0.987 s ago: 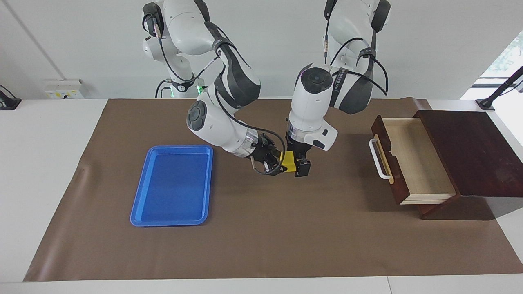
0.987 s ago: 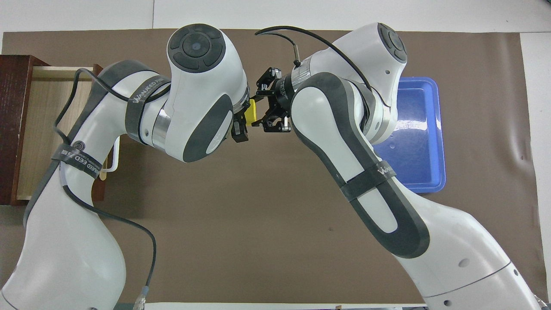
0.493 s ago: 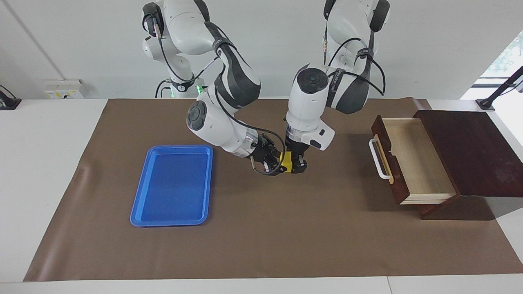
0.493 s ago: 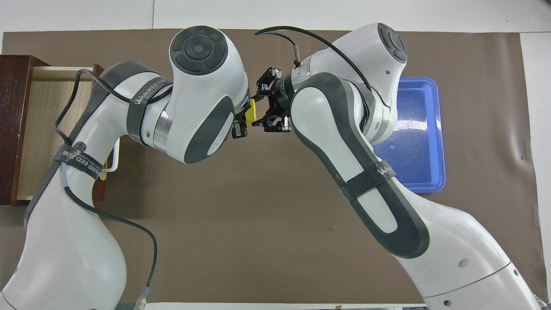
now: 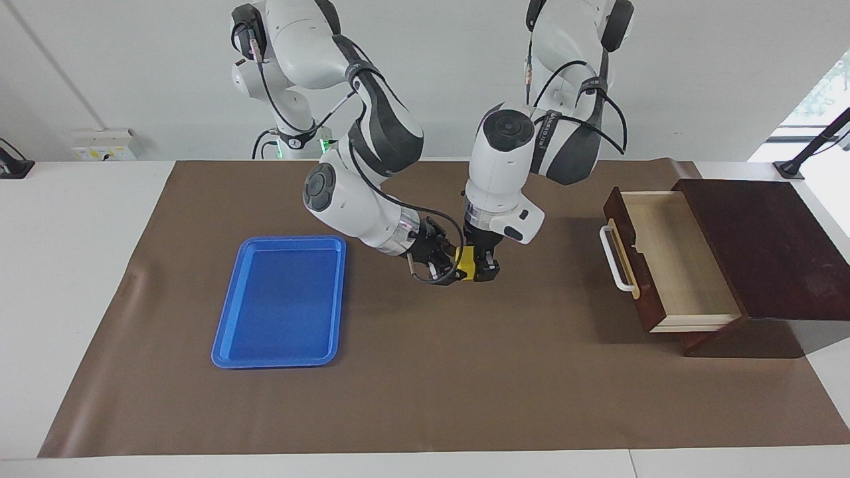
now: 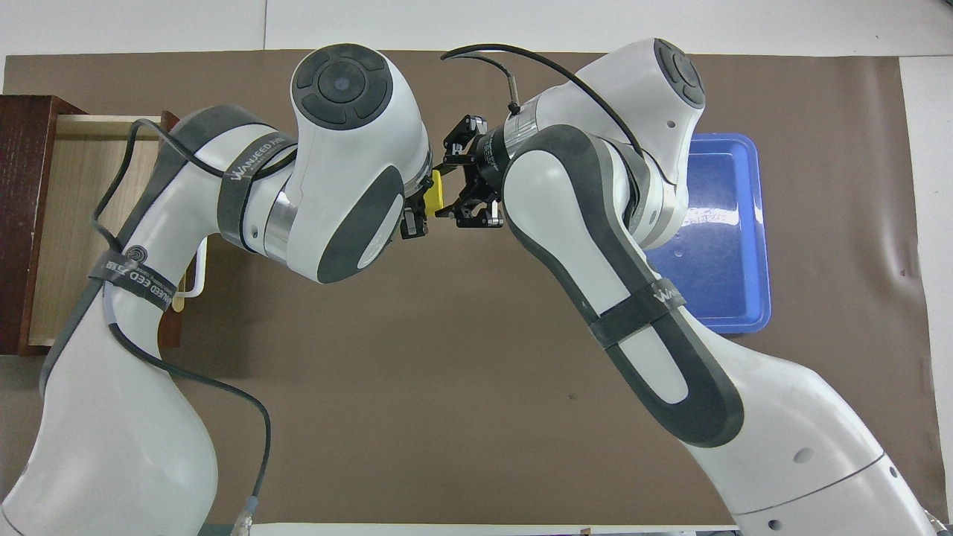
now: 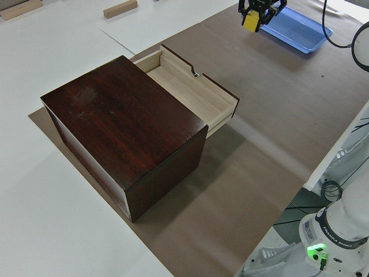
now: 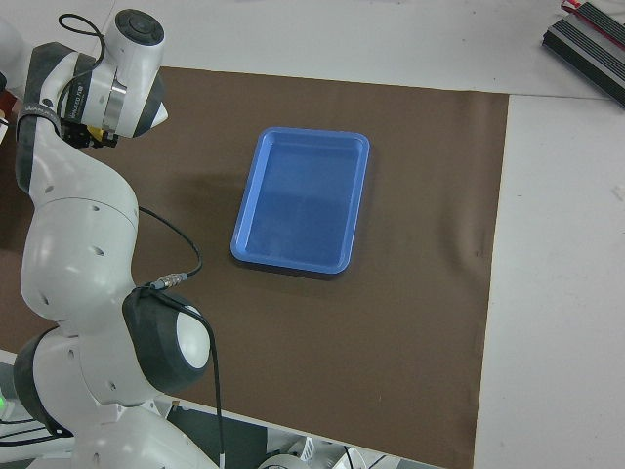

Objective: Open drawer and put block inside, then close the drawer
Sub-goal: 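Carry the cube to the drawer with the left gripper while the right gripper withdraws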

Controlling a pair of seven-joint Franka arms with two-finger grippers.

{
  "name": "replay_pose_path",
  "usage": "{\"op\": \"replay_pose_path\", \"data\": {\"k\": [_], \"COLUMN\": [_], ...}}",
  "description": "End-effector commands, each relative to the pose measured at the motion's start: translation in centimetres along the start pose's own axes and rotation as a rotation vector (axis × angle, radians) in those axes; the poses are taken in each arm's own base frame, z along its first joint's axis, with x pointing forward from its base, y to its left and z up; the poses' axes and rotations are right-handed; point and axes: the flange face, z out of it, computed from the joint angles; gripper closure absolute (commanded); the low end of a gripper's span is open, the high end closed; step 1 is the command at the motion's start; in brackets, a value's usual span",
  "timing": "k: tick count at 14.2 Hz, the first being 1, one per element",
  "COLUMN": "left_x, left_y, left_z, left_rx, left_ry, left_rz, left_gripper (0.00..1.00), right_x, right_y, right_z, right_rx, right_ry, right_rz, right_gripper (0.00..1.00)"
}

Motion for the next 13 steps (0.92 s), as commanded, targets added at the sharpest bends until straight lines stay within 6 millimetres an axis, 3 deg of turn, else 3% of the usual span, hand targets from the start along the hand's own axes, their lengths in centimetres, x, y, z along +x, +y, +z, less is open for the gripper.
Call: {"op": "replay_pose_path", "data": {"k": [1,3,6,8,10,13], "left_x": [1.1,3.3,9.0,14.2,21.0,29.8], "left_y": [-0.5,0.0,1.8,3.2,4.4,6.1], "left_z": [-1.0,-3.2,-5.7,-8.0,-11.0,-12.5], "left_rx": [0.002,0.006,0.038,0.049,0.051,0.043], "left_ry": [0.019,0.020,0.036,0.030,-0.005,-0.028], "left_rz": [-0.012,0.020,0.035,0.051,0.068,0.076], "left_gripper": [1.00,1.00,1.00,1.00,1.00,1.00], "right_x": [0.6,1.4,2.4,3.3,5.3,8.0], "right_y": [-0.7,-1.0,-0.5,0.2,1.1,3.0], "right_z": [-1.7,-3.5,-7.1,-9.9,-13.8,-20.4], "right_rx": [0.033,0.051,0.076,0.050,-0.024,-0.111], "right_ry": [0.002,0.011,0.090,0.170,0.296,0.350], "right_rz": [0.047,0.043,-0.050,-0.169,-0.358,-0.514], "right_gripper": [0.30,0.27,0.25,0.24,0.21,0.20]}}
